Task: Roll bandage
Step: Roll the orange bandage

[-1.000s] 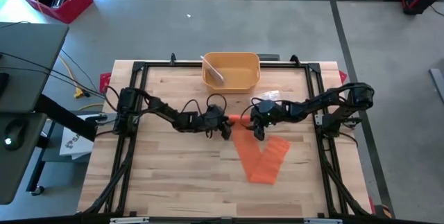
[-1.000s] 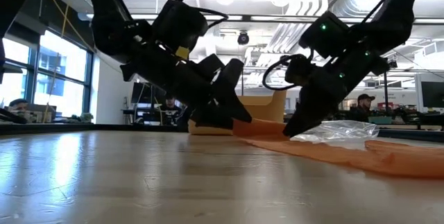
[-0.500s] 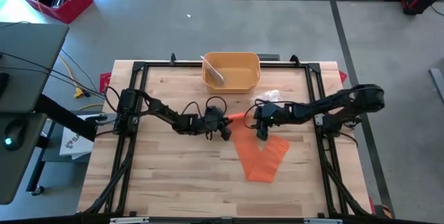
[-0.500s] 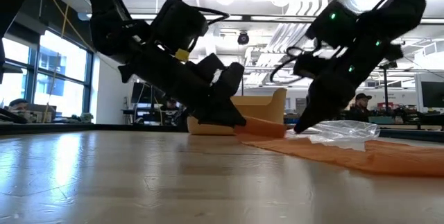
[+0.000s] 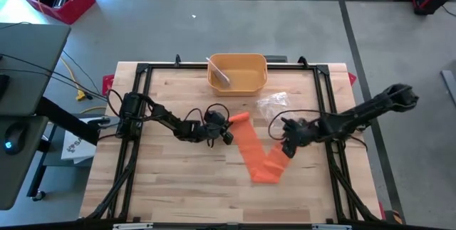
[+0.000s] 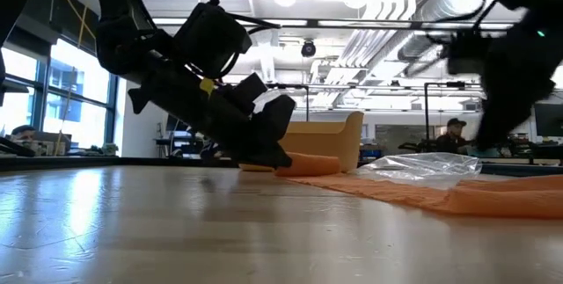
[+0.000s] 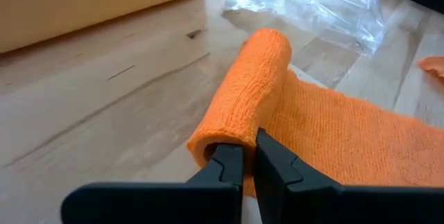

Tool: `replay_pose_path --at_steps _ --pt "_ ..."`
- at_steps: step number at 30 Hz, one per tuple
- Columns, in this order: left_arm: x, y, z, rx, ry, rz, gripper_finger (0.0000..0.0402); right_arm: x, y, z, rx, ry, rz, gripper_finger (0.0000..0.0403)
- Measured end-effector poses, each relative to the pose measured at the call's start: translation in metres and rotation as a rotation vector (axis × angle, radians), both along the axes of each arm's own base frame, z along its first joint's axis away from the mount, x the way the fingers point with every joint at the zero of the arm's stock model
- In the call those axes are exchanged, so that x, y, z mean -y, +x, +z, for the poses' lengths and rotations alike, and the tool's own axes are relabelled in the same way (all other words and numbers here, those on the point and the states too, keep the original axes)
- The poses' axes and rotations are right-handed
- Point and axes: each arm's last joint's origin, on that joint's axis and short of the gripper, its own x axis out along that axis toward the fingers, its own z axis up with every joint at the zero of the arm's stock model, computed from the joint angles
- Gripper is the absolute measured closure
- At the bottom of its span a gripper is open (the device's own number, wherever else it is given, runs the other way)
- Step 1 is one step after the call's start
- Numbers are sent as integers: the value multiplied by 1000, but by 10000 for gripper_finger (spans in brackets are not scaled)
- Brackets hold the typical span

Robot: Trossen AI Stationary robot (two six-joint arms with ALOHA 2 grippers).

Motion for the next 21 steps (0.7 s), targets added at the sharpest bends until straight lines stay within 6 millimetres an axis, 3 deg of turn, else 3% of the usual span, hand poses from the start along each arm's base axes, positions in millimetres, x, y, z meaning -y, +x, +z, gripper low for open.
replay_pose_path --at_steps 3,8,11,14,17,21 --pt "0 0 0 -9 12 -7 396 -6 -11 -10 -90 -23 -175 211" --pt "2 0 0 -13 18 -15 395 -20 -9 -34 -142 -45 -157 221" --pt "2 0 0 -15 19 -16 394 -28 -4 -46 -150 -92 -90 254" --pt "1 0 0 -22 34 -19 393 -38 3 -51 -125 -152 -11 314" --pt "1 0 0 -30 63 -11 393 -51 9 -43 -118 -188 111 384" --pt "0 0 1 -27 77 -5 392 -80 23 -9 -74 -169 265 391"
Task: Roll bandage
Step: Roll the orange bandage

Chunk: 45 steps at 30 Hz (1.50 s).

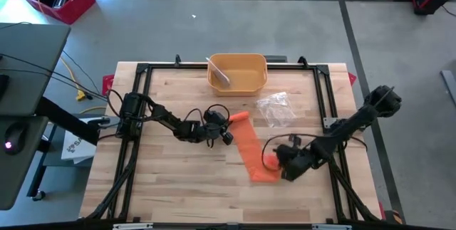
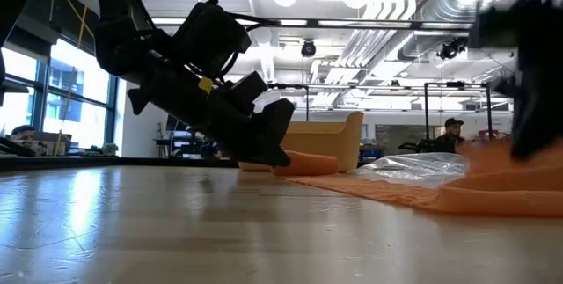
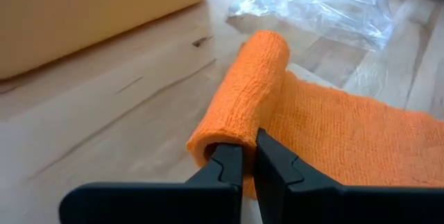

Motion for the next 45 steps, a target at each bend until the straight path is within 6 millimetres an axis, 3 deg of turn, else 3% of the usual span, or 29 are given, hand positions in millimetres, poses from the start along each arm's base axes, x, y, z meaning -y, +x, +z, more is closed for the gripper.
replay_pose_path --at_steps 8,11,19,24,28,32,35,41,45 --pt "4 1 2 -14 56 -43 392 -76 3 90 214 27 331 401" --pt "11 1 2 -11 46 -77 392 -103 -5 109 267 63 429 401" --pt "34 -1 2 6 20 -141 392 -180 -32 136 365 197 627 402" --pt "40 -1 2 11 15 -150 392 -229 -48 175 486 220 761 402" --pt "41 -2 3 16 20 -136 392 -252 -59 218 611 130 859 403" --pt "49 -3 3 17 21 -157 394 -254 -63 253 701 -65 841 403" --pt "63 -5 4 13 30 -203 397 -238 -58 280 760 -208 734 403" --pt "106 -4 14 33 77 -342 398 -185 -36 322 751 -402 507 403" --pt "135 -3 25 58 99 -428 399 -138 -13 336 722 -438 411 403"
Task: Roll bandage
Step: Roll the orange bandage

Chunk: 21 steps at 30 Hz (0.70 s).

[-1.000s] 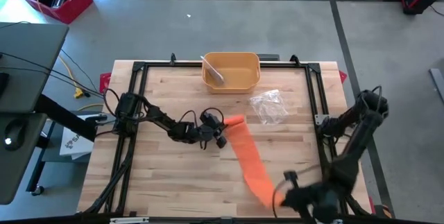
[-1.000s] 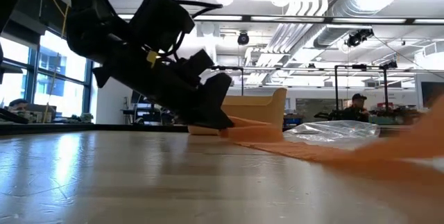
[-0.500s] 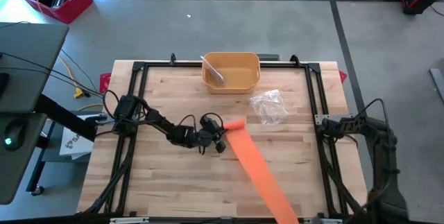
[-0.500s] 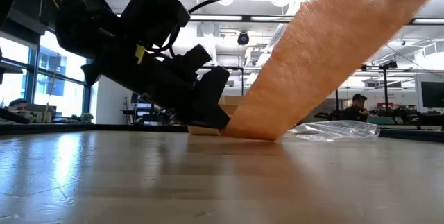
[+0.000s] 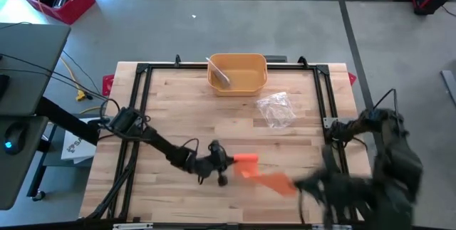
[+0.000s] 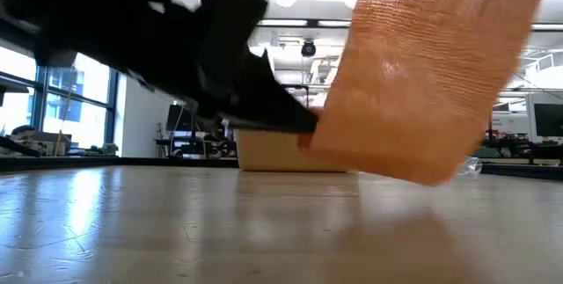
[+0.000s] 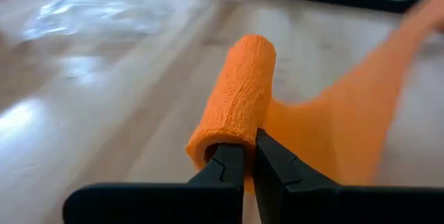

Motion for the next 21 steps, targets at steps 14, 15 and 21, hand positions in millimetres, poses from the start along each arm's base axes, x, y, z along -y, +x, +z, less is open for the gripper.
replay_pose_path --at_steps 14,15,21 --pt "59 -13 9 -216 51 -39 400 127 23 53 88 -42 -231 403" --pt "64 -15 10 -209 43 -45 400 133 21 55 95 -40 -249 403" --pt "93 -16 27 -178 -55 -161 401 172 19 63 110 -37 -387 403"
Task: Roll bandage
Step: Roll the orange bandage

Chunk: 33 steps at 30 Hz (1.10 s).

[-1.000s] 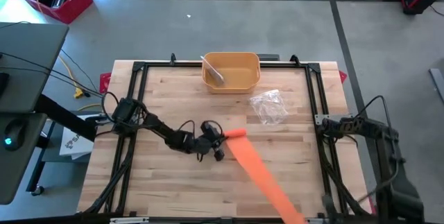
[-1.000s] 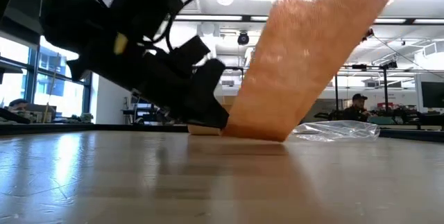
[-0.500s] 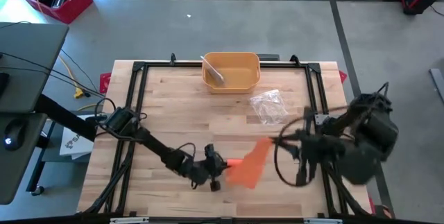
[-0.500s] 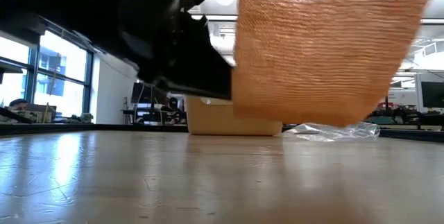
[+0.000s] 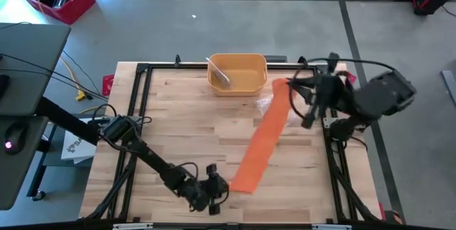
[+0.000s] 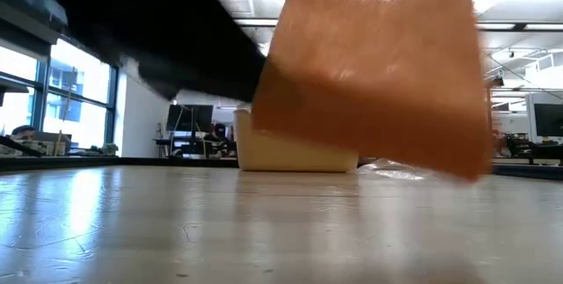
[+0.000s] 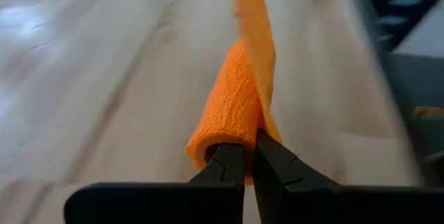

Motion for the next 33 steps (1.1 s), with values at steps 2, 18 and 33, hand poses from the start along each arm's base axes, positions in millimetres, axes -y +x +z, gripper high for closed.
replay_pose_path --at_steps 2,18,33 --pt "13 0 10 17 -17 -58 401 9 4 -3 -31 0 -21 403" --pt "108 -49 83 319 131 -116 401 39 68 -184 -699 141 -224 403" --pt "97 -30 124 583 189 -4 398 28 55 -262 -874 209 -69 208"
